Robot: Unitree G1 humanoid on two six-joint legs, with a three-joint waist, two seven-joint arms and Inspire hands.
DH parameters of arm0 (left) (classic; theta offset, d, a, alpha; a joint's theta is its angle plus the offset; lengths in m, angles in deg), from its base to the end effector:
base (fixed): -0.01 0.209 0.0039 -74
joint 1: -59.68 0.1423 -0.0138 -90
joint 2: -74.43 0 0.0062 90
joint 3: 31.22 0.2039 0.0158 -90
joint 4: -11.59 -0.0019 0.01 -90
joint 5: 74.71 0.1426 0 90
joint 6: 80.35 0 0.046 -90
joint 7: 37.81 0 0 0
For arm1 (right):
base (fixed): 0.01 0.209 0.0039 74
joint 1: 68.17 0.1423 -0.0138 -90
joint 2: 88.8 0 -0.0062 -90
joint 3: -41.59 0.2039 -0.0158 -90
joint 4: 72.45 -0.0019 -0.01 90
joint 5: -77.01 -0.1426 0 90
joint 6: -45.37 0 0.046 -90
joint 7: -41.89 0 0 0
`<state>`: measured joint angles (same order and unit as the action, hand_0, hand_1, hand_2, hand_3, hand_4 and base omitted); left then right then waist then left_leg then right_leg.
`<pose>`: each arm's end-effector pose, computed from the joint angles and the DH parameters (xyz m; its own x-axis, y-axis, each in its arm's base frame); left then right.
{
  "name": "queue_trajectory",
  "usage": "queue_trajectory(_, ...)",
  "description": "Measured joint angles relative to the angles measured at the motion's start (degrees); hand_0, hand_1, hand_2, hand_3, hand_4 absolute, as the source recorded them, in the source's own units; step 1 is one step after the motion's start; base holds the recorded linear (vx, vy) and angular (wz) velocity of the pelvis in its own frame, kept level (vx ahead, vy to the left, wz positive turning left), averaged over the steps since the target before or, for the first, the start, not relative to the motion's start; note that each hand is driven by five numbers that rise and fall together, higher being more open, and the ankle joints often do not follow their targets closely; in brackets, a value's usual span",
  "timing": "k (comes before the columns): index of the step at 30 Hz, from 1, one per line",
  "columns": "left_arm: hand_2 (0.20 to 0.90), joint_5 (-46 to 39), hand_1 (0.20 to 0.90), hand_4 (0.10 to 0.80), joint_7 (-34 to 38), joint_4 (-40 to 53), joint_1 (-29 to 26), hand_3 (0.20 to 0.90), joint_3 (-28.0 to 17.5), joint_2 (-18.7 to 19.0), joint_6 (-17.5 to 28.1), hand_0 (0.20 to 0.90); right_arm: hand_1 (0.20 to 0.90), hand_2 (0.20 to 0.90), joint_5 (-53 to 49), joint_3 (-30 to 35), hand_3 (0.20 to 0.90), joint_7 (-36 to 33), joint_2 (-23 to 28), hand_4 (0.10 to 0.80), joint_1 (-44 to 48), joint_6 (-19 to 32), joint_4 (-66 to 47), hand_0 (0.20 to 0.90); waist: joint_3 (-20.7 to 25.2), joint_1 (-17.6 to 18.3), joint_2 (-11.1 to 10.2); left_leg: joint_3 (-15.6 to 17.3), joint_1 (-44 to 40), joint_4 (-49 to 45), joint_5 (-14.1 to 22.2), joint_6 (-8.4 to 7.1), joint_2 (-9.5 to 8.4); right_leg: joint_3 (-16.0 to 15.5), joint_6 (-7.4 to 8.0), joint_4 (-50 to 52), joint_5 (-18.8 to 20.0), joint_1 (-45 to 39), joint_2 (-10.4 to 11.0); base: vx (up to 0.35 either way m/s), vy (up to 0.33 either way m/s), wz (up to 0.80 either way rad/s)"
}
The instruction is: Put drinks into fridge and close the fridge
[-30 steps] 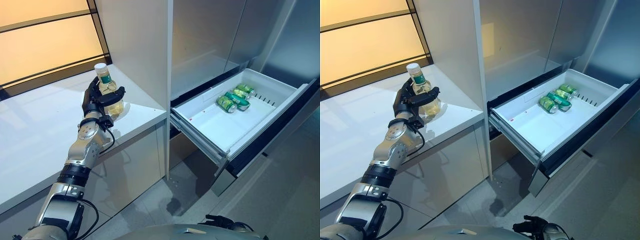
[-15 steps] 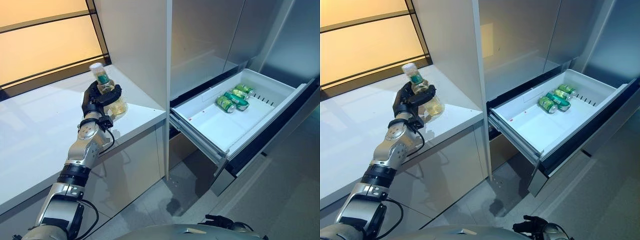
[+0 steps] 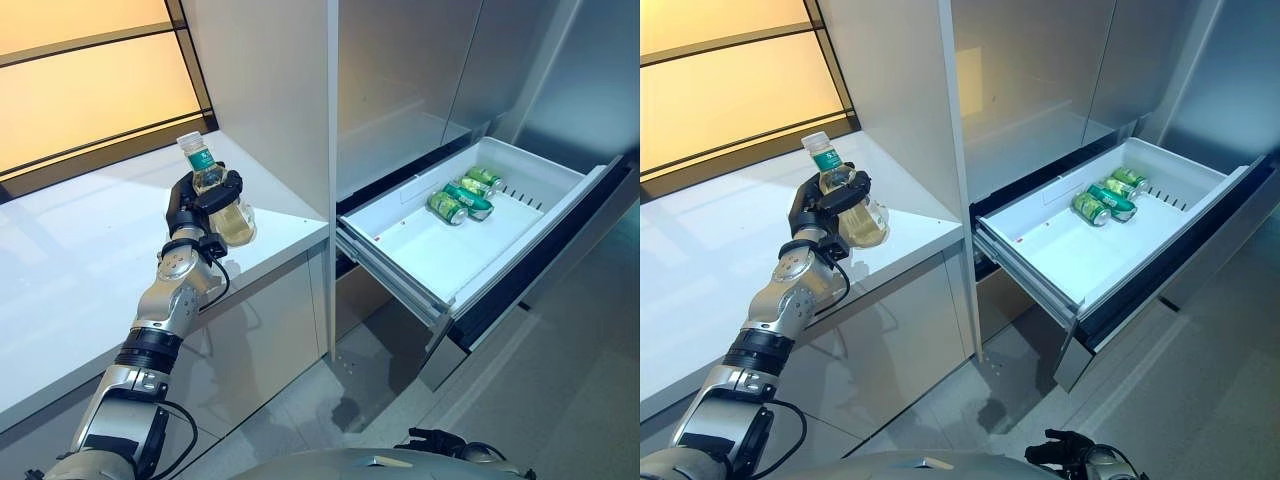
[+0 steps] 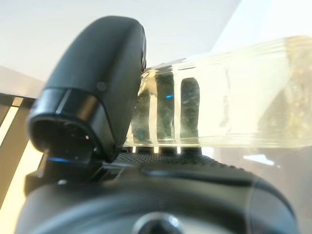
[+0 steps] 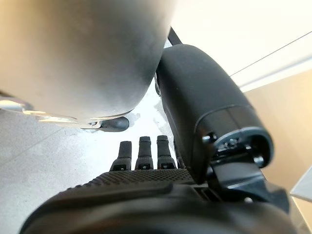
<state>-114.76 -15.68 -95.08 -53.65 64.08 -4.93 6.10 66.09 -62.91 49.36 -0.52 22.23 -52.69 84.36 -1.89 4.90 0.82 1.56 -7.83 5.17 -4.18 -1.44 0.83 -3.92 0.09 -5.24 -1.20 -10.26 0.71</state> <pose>0.2916 0.2238 0.0840 0.9532 0.2981 -0.0507 -0.3021 0.9311 -0.2043 0.0794 -0.2235 -0.1389 0.2427 -0.0196 -0.9699 -0.1107 0.9927 -0.0478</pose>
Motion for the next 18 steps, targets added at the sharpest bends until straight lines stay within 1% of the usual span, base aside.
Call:
queue_trajectory(3,0.3,0.09,0.3,0.1,-0.08,0.0,0.0,0.2,0.0,0.0,0.0,0.3,0.9,0.9,3.02,-1.36,0.9,0.91,0.33,0.8,0.18,1.24,-0.59,0.9,0.02,-0.15,-0.04,-0.02,0.01,-0.01,0.0,0.0,0.01,-0.01,0.0,0.0,0.0,0.01,0.0,0.0,0.0,0.0)
queue_trajectory(4,0.3,0.17,0.3,0.1,-0.18,0.01,0.0,0.2,0.0,0.0,0.0,0.3,0.9,0.9,6.06,-2.81,0.9,1.65,0.59,0.8,0.5,2.15,-1.17,0.9,0.05,-0.25,-0.08,-0.03,0.02,0.0,0.0,0.0,0.02,-0.03,0.0,-0.01,0.0,0.01,0.0,0.0,0.0,0.0)
queue_trajectory(5,0.3,0.21,0.3,0.1,-0.37,0.02,0.0,0.2,0.0,0.0,0.0,0.3,0.9,0.9,8.85,-4.63,0.9,2.05,0.96,0.8,0.68,3.05,-2.09,0.9,0.07,-0.33,-0.11,-0.04,0.03,-0.01,0.0,0.0,0.02,-0.04,0.0,-0.01,0.0,0.02,0.0,-0.038,-0.016,0.01)
queue_trajectory(6,0.3,0.23,0.3,0.1,-0.89,0.1,0.0,0.2,0.09,0.0,0.0,0.3,0.9,0.9,13.11,-7.87,0.9,3.14,1.76,0.8,1.12,4.21,-4.22,0.9,0.08,-0.59,-0.13,-0.08,0.07,0.0,0.0,0.0,0.03,-0.1,-0.01,-0.02,0.01,0.01,0.01,-0.04,-0.012,0.01)
queue_trajectory(7,0.3,0.24,0.3,0.1,-1.32,0.28,0.0,0.2,0.39,0.0,0.0,0.3,0.9,0.9,16.27,-10.65,0.9,4.09,2.45,0.8,1.69,4.56,-5.82,0.9,0.09,-0.88,-0.14,-0.13,0.13,-0.01,0.0,0.0,0.03,-0.16,-0.03,-0.02,0.02,0.02,0.01,-0.037,-0.009,0.02)
queue_trajectory(8,0.3,0.25,0.3,0.1,-1.41,0.48,0.0,0.2,0.66,0.01,0.0,0.3,0.9,0.9,17.83,-11.86,0.9,4.67,2.81,0.8,1.86,4.72,-6.65,0.9,0.09,-0.92,-0.14,-0.18,0.17,0.0,0.0,0.0,0.02,-0.21,-0.04,-0.05,0.02,0.06,0.02,-0.041,-0.001,0.04)
queue_trajectory(9,0.3,0.35,0.3,0.1,-1.61,1.21,0.01,0.2,1.61,0.01,-0.01,0.3,0.9,0.9,20.7,-14.9,0.9,5.89,3.48,0.8,2.31,5.1,-8.79,0.9,0.09,-1.67,-0.15,-0.29,0.23,-0.01,0.0,0.0,0.02,-0.34,-0.04,-0.07,0.03,0.05,0.03,-0.041,0.003,0.05)
queue_trajectory(11,0.3,0.97,0.3,0.1,-1.72,3.01,0.06,0.2,3.54,0.01,-0.08,0.3,0.9,0.9,24.1,-18.84,0.9,8.53,4.66,0.8,2.66,4.95,-13.49,0.9,0.07,-2.61,-0.18,-0.86,0.55,-0.05,-0.02,0.0,-0.03,-0.98,-0.1,-0.01,0.08,0.06,0.07,-0.037,0.003,0.12)
queue_trajectory(14,0.3,1.82,0.3,0.1,-2.63,5.71,0.27,0.2,5.91,0.01,-0.18,0.3,0.9,0.9,26.79,-21.9,0.9,11.22,4.7,0.8,3.2,3.94,-18.25,0.9,-0.01,-4.25,-0.29,-1.47,0.75,-0.06,-0.03,-0.01,-0.11,-1.48,-0.1,-0.01,0.06,0.05,0.09,-0.04,0.005,0.09)
queue_trajectory(18,0.3,1.84,0.3,0.1,-3.63,9.62,0.32,0.2,6.51,0.04,-0.44,0.3,0.9,0.9,30.47,-24.78,0.9,13.7,4.52,0.8,5.41,1.64,-22.94,0.9,-0.22,-5.0,-0.61,-2.17,1.4,-0.07,-0.2,0.03,-0.21,-2.16,-0.09,-0.01,0.05,0.29,0.14,-0.043,0.011,0.08)
